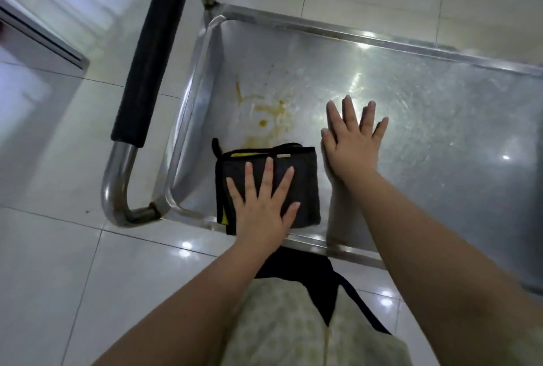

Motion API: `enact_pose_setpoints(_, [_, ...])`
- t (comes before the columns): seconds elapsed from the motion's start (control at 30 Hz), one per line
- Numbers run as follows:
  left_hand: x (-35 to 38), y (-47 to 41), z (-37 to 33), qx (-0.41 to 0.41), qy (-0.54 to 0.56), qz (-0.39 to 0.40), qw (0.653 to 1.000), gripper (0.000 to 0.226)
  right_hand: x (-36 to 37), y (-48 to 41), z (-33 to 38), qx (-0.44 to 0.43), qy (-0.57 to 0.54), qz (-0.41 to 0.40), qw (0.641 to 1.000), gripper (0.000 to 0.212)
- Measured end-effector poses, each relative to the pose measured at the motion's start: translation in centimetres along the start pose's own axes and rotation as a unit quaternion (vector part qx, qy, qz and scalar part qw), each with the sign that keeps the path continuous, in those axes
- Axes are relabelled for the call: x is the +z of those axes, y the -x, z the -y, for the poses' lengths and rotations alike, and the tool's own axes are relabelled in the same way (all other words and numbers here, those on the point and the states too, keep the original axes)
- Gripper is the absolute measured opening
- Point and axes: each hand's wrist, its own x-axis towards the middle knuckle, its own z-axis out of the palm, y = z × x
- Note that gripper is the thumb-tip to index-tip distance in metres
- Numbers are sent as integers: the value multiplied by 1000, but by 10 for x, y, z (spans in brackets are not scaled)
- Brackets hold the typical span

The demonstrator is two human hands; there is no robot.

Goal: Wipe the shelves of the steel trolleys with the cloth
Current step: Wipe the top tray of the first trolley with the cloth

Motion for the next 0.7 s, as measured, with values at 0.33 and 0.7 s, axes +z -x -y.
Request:
enact_pose_setpoints(0.33, [-38, -143, 52, 42, -22, -16, 999, 66, 1, -1, -4, 1, 5, -24, 1000, 59])
enact_pose_setpoints(0.7, [-60, -198, 23, 111, -37, 7, 993, 66, 6, -4, -7, 1, -12, -28, 1000, 58])
